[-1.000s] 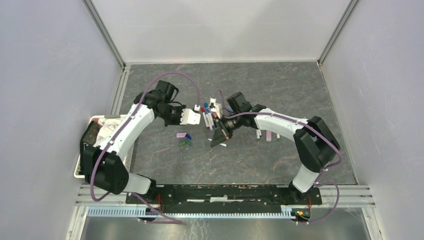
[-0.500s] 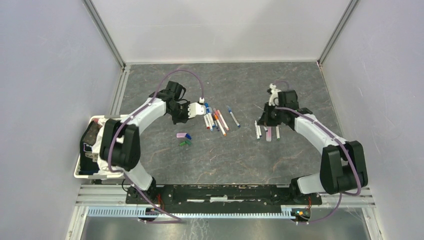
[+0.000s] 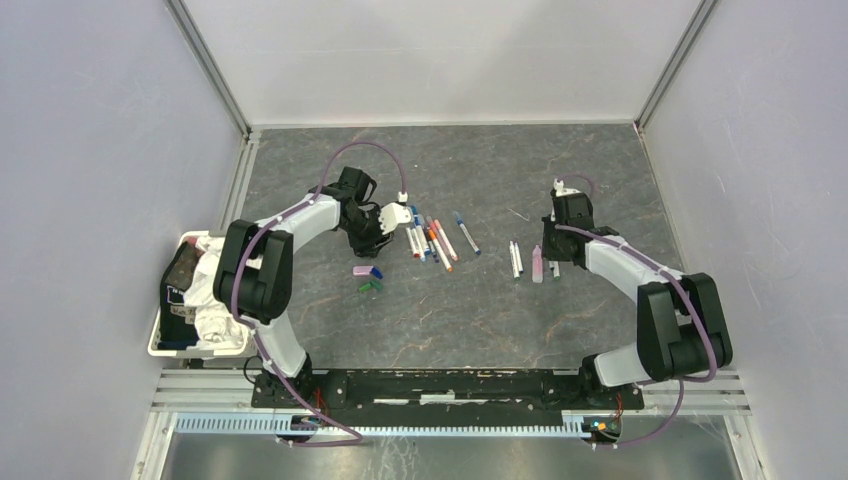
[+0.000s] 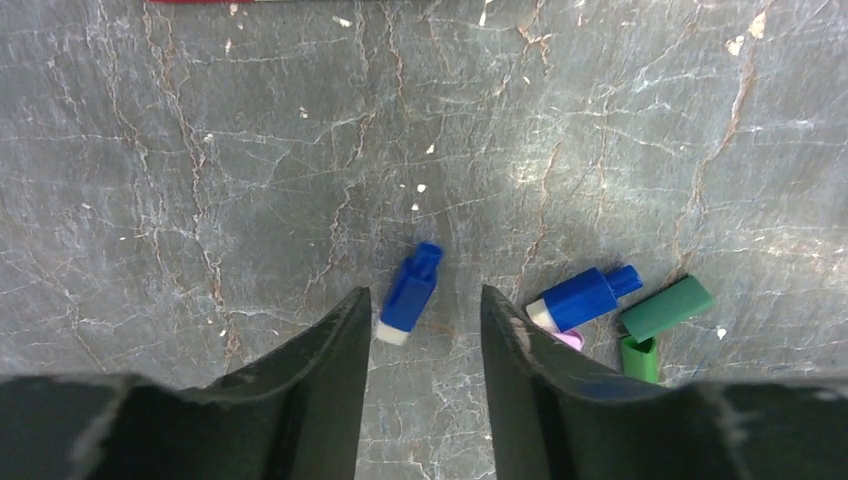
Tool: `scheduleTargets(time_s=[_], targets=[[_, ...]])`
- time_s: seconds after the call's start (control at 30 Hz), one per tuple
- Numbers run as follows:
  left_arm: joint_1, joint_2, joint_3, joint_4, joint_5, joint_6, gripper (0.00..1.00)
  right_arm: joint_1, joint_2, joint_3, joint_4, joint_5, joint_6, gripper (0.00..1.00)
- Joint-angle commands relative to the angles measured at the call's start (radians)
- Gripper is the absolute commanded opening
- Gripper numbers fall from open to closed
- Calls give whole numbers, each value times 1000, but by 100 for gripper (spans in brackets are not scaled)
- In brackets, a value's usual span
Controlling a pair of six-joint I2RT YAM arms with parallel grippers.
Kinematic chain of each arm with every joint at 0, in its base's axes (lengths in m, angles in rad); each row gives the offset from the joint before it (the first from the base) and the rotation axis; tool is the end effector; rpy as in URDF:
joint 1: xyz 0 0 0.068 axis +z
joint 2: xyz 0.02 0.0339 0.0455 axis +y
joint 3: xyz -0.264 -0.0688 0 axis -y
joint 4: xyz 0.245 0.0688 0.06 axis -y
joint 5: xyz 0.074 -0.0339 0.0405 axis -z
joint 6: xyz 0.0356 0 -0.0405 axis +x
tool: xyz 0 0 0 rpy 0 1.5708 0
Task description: Open the pen caps
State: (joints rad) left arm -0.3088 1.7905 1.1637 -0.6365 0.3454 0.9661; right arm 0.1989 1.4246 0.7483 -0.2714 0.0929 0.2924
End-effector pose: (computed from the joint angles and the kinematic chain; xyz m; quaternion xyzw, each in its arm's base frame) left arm 0.3238 -0.1159 0.1736 0.6005 0.7667 -0.1120 0.1976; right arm 0.2693 0.0509 0.1793 0.0587 0.9491 0.0316 0.3078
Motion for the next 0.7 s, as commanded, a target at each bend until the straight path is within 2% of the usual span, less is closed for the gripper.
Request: scheduleTargets(time_s=[0.0, 0.07, 0.13, 0.17, 0.37, 0.53, 0.67], targets=[[4, -24, 4, -16, 60, -53, 61, 1, 38, -3, 52, 97, -4, 4], [4, -43, 20, -42, 83, -68, 66, 2, 51, 0, 56, 99, -11, 7], [6, -66, 42, -76, 104, -78, 92, 0, 62, 6, 59, 99, -13, 14], [6, -78, 59, -97, 111, -88, 98, 2, 67, 9, 60, 100, -15, 18], [11, -135, 201, -218, 118, -160, 100, 2, 81, 29, 57, 95, -16, 32], [21, -163, 377, -316, 93, -222, 100, 26, 23, 45, 58, 117, -13, 33], [28, -230, 440, -286, 92, -297, 100, 100, -5, 108, 67, 109, -43, 38]])
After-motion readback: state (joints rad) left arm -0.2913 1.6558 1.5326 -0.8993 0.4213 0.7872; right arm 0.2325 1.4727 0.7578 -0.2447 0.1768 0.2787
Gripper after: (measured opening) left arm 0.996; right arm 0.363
